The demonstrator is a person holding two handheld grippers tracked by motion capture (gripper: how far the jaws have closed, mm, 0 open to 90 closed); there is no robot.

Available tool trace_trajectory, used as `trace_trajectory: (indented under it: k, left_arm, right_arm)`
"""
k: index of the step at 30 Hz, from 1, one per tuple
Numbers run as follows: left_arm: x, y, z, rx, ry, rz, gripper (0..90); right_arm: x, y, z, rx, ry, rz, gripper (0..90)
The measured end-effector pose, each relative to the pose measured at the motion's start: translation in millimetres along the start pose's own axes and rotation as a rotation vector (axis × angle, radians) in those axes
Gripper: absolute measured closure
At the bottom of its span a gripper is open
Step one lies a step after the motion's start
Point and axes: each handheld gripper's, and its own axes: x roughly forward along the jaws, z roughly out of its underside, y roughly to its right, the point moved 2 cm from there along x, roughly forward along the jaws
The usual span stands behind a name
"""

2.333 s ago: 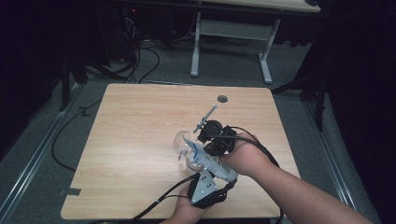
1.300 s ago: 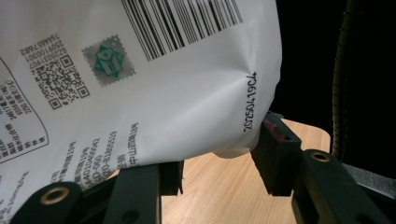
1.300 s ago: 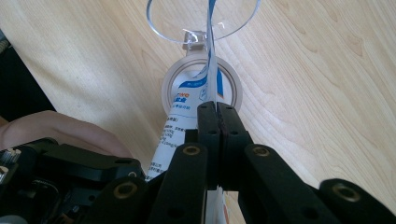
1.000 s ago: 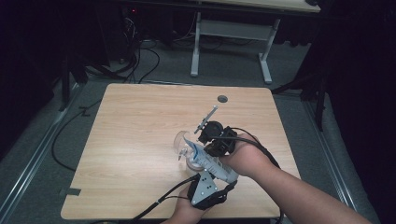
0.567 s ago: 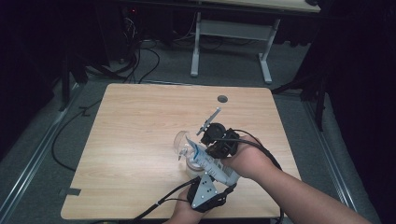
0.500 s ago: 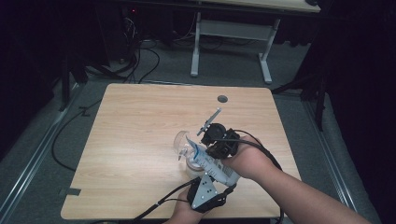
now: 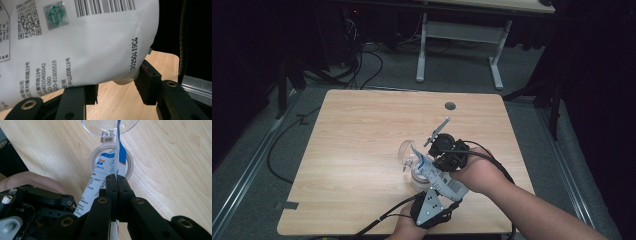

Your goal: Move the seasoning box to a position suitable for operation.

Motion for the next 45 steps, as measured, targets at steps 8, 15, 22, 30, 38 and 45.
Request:
trace_trajectory:
  k: [8,15,22,30,38,45]
  left_arm:
    - [-0.7,0.0,4.3,0.003,-0.01,-0.001,57.3]
    - [-0.2,0.2,6.0,0.003,-0.016,0.0,57.3]
    - [0.1,-0.2,6.7,0.004,-0.018,-0.003,57.4]
    - [0.2,1.0,8.5,0.006,-0.018,-0.004,57.5]
    - [0.0,1.4,11.2,0.006,-0.025,-0.006,57.4]
    - [0.3,0.3,13.0,0.003,-0.031,-0.008,57.4]
  right_arm:
    - [1.9,-0.8,0.9,-0.004,0.004,-0.007,90.0]
    - [2.7,-0.7,2.9,0.002,0.003,-0.009,90.0]
    - [2.4,0.0,3.5,0.001,0.002,-0.005,90.0]
    - [1.3,-0.2,5.3,0.009,0.007,-0.008,90.0]
    - [1.3,0.4,7.8,0.014,0.006,-0.009,90.0]
    - [0.9,0.4,8.4,0.012,0.007,-0.01,90.0]
